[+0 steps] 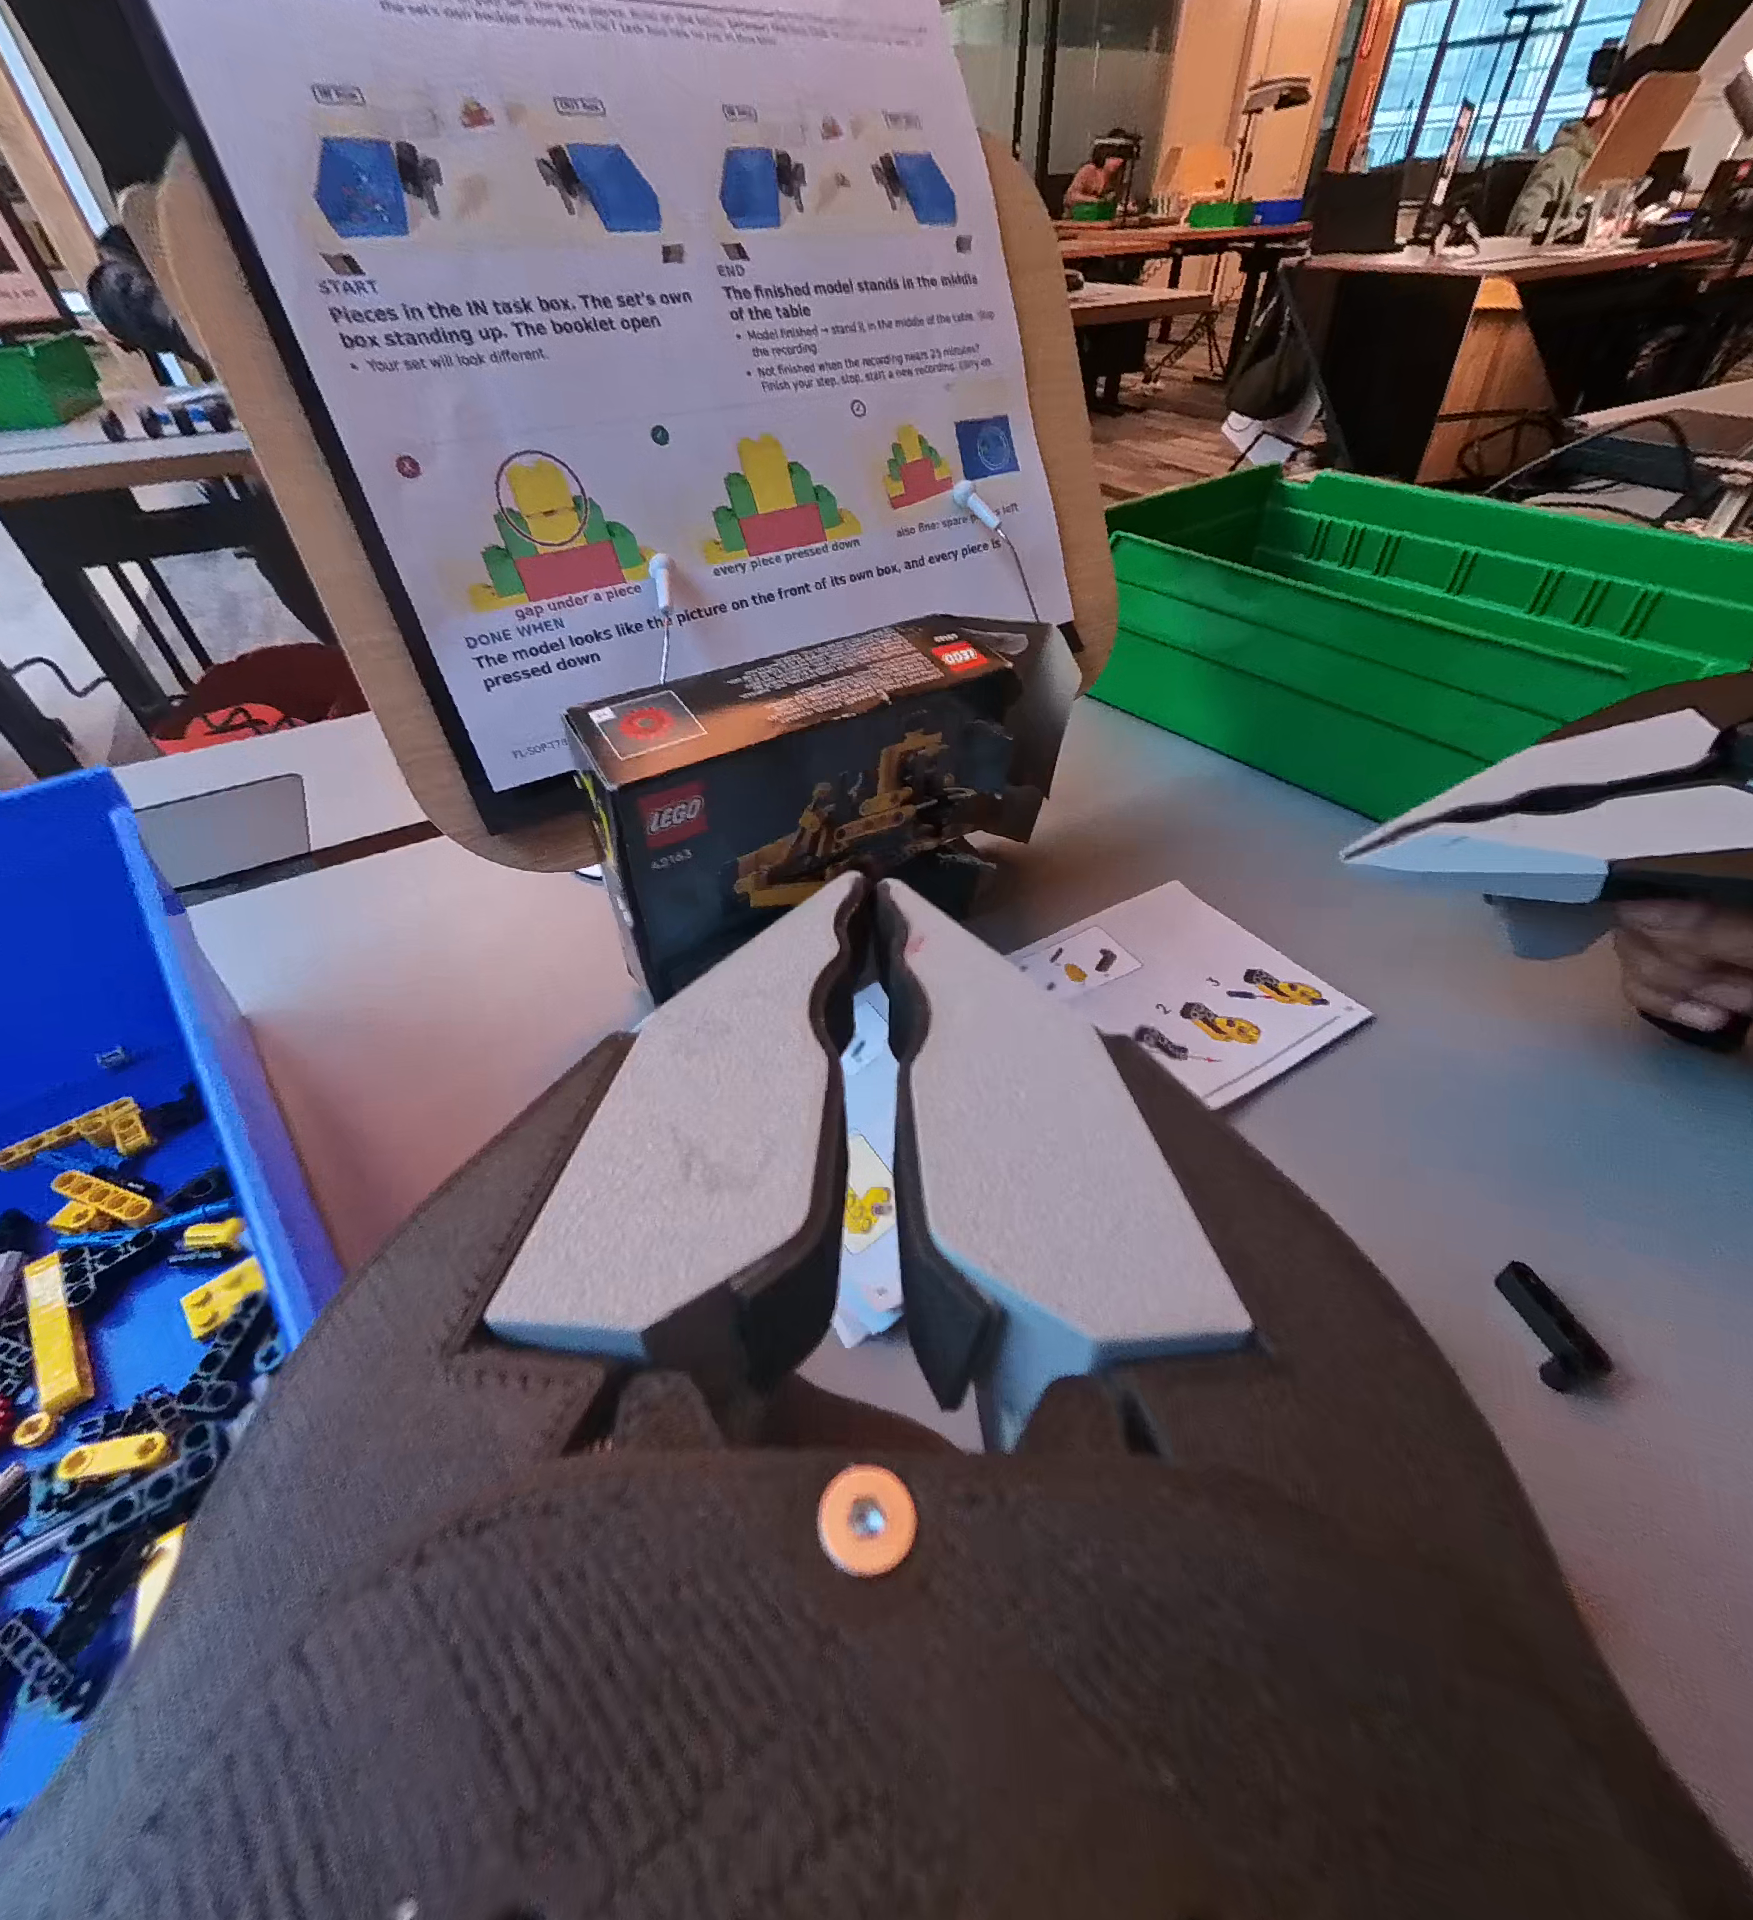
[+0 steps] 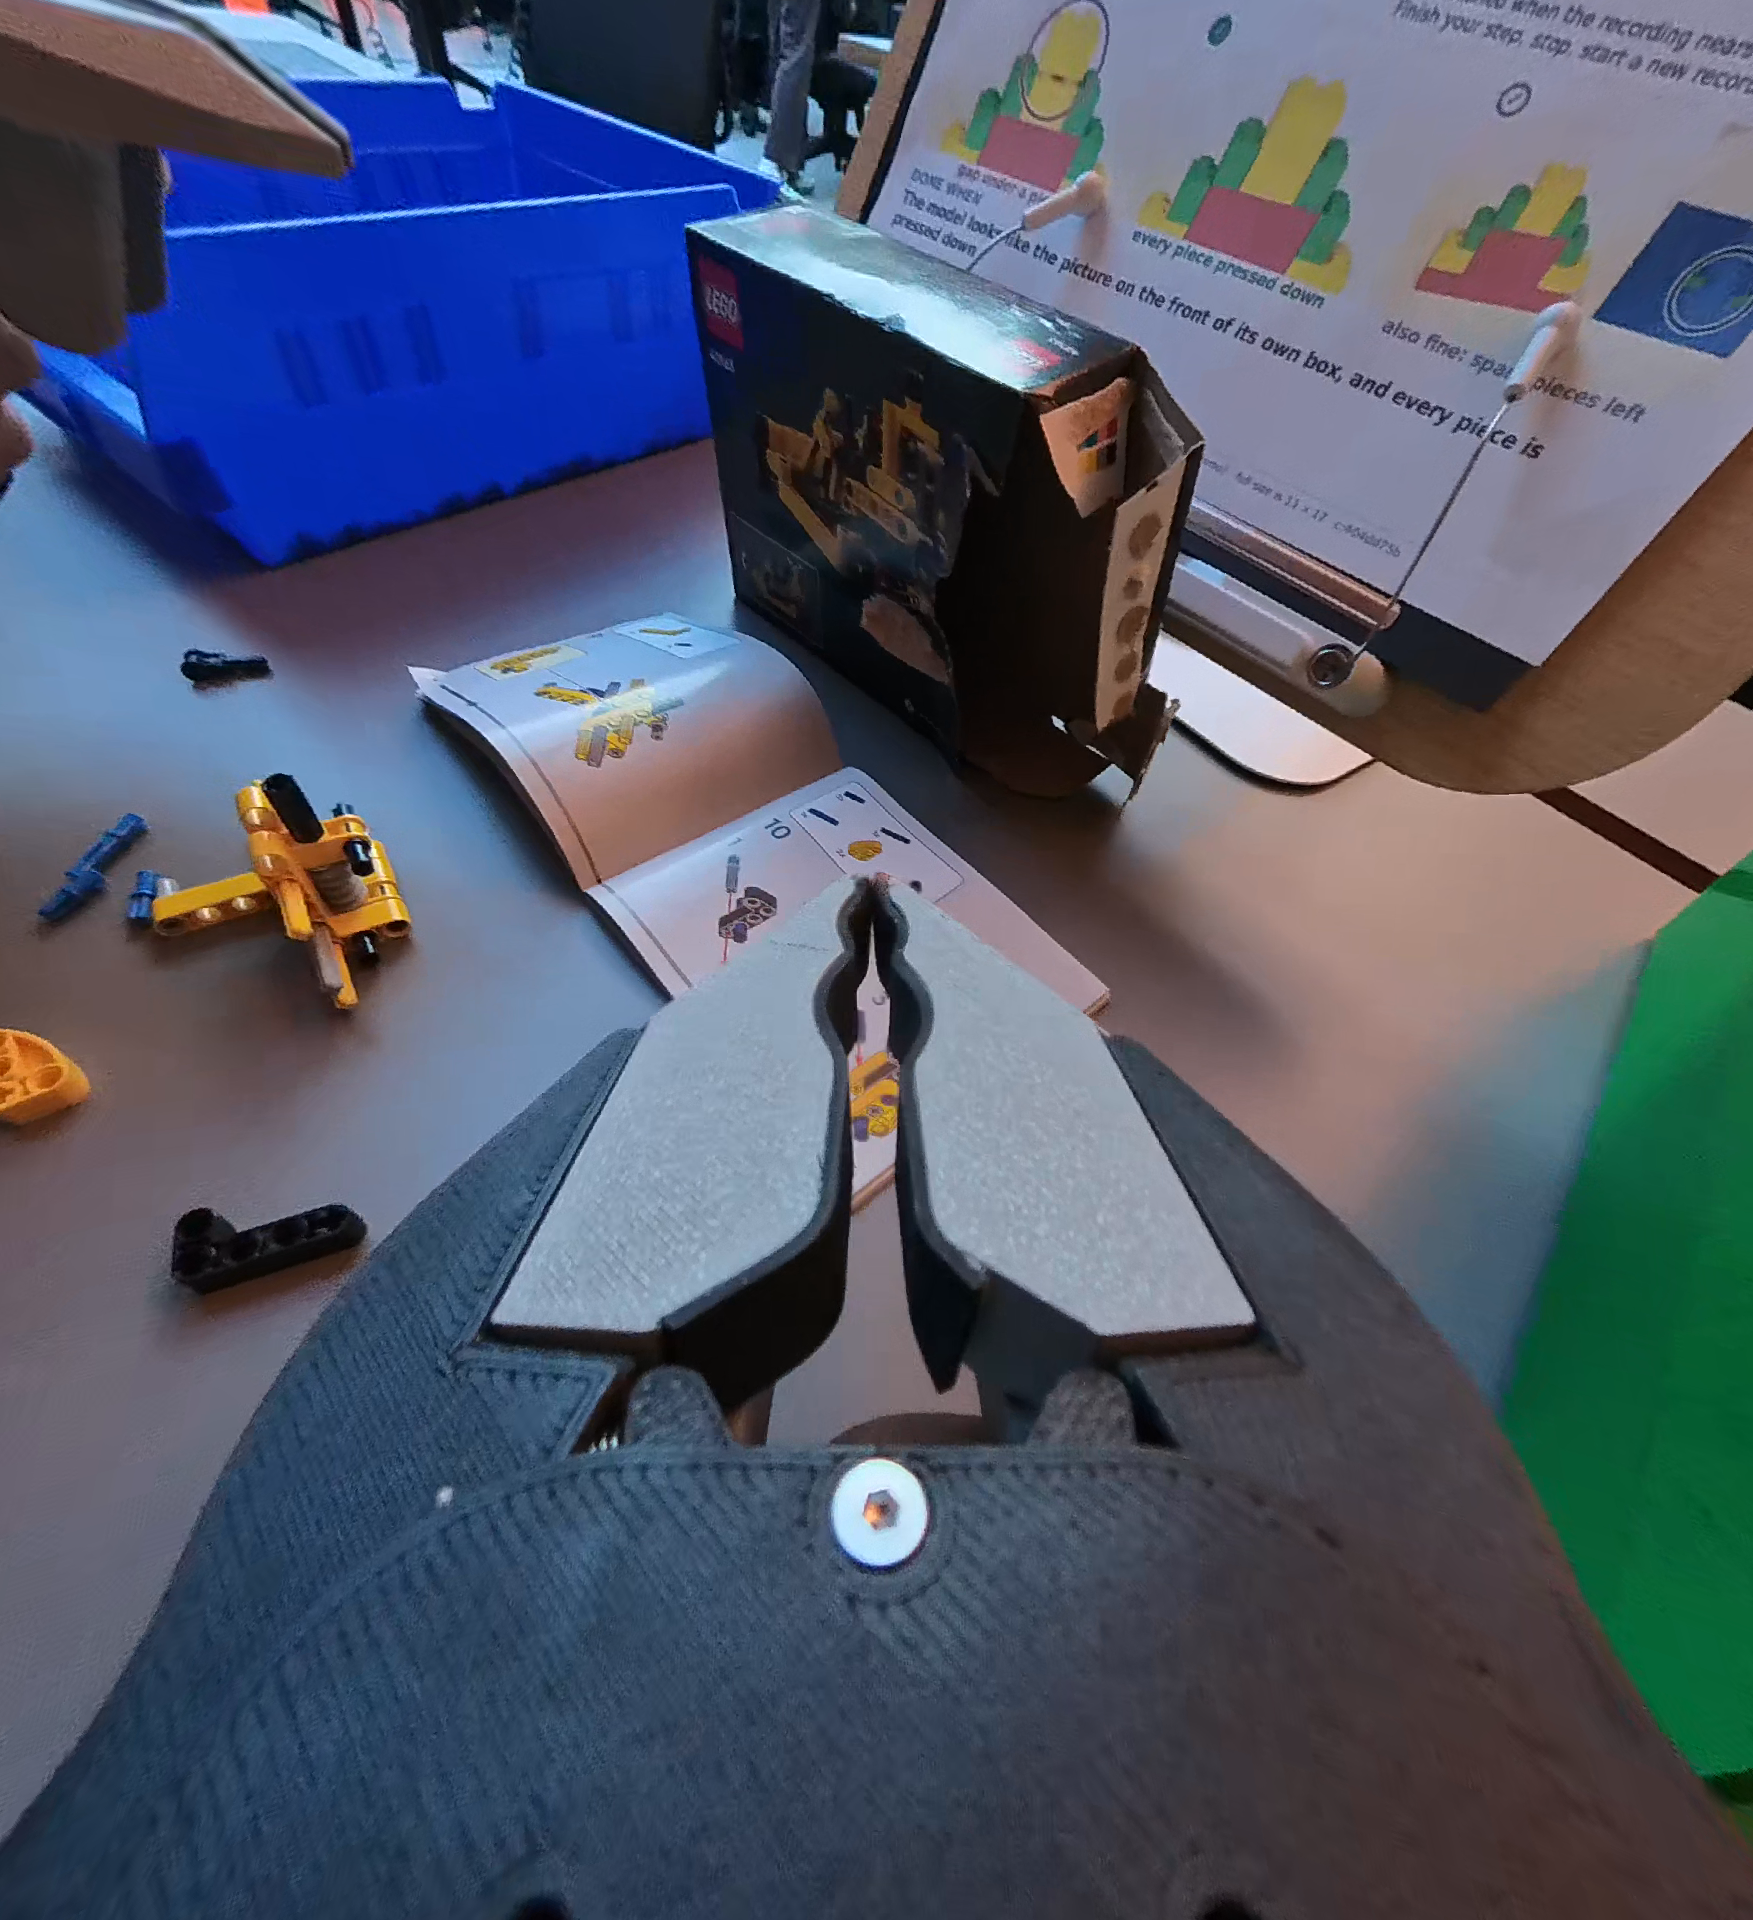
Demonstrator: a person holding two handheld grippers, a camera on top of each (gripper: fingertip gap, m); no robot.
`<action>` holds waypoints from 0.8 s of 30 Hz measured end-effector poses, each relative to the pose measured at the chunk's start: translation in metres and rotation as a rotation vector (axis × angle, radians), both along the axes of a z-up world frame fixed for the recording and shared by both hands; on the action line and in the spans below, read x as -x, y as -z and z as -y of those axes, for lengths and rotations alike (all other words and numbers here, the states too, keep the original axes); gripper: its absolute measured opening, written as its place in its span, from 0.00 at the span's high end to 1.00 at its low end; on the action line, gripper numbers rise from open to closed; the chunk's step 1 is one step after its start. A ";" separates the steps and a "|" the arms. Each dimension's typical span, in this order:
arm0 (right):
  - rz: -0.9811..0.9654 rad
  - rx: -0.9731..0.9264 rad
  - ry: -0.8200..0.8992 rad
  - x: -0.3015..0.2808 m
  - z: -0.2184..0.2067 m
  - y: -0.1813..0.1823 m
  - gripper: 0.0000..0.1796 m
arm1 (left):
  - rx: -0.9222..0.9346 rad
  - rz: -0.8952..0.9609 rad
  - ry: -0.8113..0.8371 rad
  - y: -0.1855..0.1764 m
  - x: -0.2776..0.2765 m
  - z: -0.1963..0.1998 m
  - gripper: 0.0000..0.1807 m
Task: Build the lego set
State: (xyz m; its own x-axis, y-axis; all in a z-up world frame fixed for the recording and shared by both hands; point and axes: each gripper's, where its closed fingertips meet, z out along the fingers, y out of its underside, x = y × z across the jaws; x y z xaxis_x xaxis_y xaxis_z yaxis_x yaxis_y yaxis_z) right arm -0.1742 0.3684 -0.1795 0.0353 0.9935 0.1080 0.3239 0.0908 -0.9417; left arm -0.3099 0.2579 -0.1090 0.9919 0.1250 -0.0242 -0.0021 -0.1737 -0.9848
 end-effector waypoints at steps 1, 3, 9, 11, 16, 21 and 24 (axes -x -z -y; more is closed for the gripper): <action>0.001 0.001 -0.005 0.000 0.001 0.001 1.00 | -0.010 0.001 -0.003 -0.003 0.001 0.001 1.00; 0.016 0.016 -0.013 0.001 0.001 0.005 1.00 | -0.030 0.004 -0.001 -0.010 0.003 0.005 1.00; 0.026 0.099 -0.041 0.003 0.007 0.010 1.00 | -0.077 0.029 -0.012 -0.023 0.017 0.015 1.00; 0.023 0.097 -0.049 0.003 0.009 0.009 1.00 | -0.099 0.034 0.003 -0.028 0.019 0.019 0.97; 0.042 0.082 -0.043 0.004 0.007 0.015 1.00 | -0.145 0.035 -0.006 -0.047 0.024 0.034 0.94; 0.032 0.101 -0.030 0.004 0.004 0.014 1.00 | -0.181 -0.015 -0.083 -0.066 0.047 0.060 0.96; 0.031 0.091 -0.021 0.004 0.003 0.014 1.00 | -0.157 -0.037 -0.128 -0.069 0.064 0.076 0.94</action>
